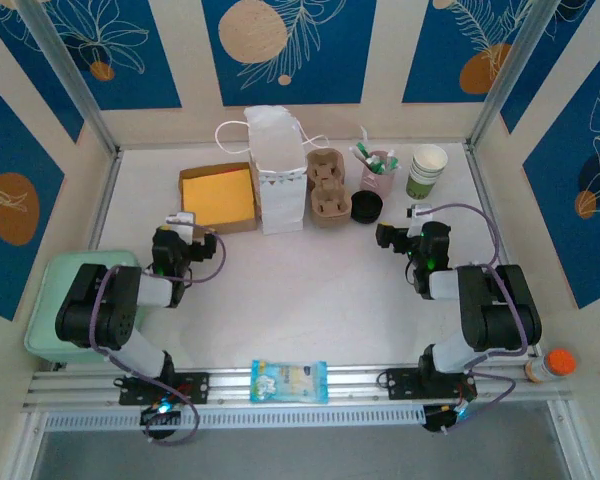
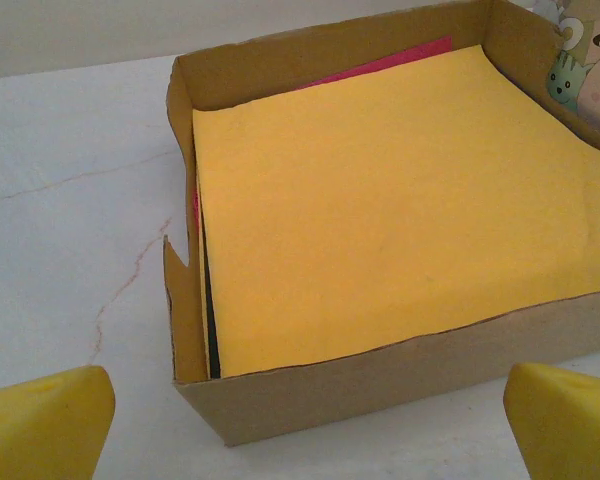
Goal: Pack the takeout coffee
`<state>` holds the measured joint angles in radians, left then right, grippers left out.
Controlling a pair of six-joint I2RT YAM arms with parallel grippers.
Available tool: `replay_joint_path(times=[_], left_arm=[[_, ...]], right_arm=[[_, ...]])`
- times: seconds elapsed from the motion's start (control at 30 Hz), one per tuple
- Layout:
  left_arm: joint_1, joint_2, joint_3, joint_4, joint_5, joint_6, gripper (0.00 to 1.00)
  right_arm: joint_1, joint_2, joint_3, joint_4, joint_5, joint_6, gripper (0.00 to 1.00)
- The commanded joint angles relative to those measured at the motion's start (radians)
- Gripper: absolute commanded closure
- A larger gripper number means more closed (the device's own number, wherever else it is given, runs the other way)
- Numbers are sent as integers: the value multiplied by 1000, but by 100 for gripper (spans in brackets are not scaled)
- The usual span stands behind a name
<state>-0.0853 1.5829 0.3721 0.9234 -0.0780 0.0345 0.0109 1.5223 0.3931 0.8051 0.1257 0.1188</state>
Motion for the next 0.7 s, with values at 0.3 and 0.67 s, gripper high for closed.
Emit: replay_joint_path(times=[0.3, 0.67], left_arm=[[12, -18, -33, 87, -116, -34, 0], [10, -19, -24, 71, -110, -31, 0]], right_arm=[[-6, 1, 24, 2, -24, -14, 1], [-6, 1, 24, 2, -24, -14, 1]])
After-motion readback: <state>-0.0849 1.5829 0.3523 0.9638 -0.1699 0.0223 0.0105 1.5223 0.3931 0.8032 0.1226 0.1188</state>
